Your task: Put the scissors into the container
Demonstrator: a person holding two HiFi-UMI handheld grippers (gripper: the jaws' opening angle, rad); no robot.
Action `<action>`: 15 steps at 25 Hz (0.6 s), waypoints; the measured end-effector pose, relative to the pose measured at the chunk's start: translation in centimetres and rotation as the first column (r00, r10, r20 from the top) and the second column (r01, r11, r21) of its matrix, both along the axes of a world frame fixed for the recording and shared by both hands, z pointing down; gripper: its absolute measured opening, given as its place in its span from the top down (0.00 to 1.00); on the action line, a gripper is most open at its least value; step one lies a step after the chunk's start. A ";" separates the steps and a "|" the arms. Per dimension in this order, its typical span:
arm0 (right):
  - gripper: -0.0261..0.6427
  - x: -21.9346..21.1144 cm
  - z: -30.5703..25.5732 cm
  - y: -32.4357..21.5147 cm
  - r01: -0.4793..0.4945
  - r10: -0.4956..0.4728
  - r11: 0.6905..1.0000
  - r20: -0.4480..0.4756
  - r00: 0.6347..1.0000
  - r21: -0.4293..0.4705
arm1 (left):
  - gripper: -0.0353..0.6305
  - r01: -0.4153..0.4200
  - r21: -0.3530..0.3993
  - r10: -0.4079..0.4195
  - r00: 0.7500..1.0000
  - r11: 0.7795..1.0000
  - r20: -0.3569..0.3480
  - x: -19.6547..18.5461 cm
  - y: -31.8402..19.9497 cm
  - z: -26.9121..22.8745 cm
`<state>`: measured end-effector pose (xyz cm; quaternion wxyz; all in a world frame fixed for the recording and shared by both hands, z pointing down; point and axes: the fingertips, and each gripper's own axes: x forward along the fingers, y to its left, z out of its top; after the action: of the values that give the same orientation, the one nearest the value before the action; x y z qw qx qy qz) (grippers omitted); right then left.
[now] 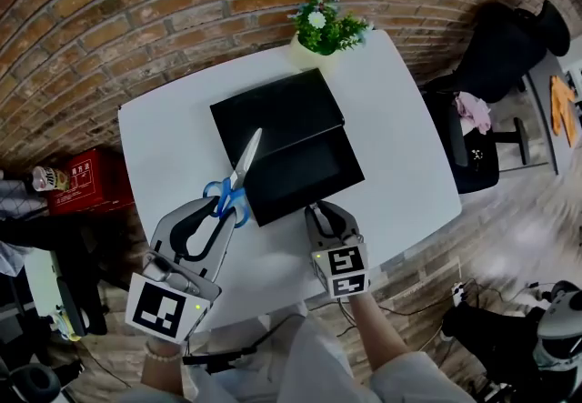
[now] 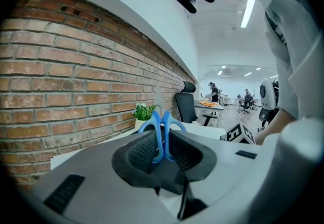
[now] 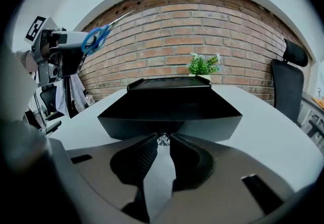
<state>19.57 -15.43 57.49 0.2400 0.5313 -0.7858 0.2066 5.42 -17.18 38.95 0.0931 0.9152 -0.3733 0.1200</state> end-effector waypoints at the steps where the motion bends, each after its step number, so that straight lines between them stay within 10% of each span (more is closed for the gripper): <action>1: 0.82 0.0 0.0 0.0 0.001 -0.001 1.000 0.009 1.000 -0.001 | 0.80 -0.004 -0.001 0.004 1.000 1.000 0.003 0.1 0.0 0.0; 15: 0.88 3.7 -4.0 2.6 -0.082 0.083 0.995 -0.006 0.997 0.054 | 0.80 -0.181 -0.023 0.182 0.981 0.983 0.071 5.0 -0.8 1.7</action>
<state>23.24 -12.81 53.52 0.2202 0.5703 -0.7675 0.1930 10.43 -17.97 40.65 0.0759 0.9396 -0.2906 0.1643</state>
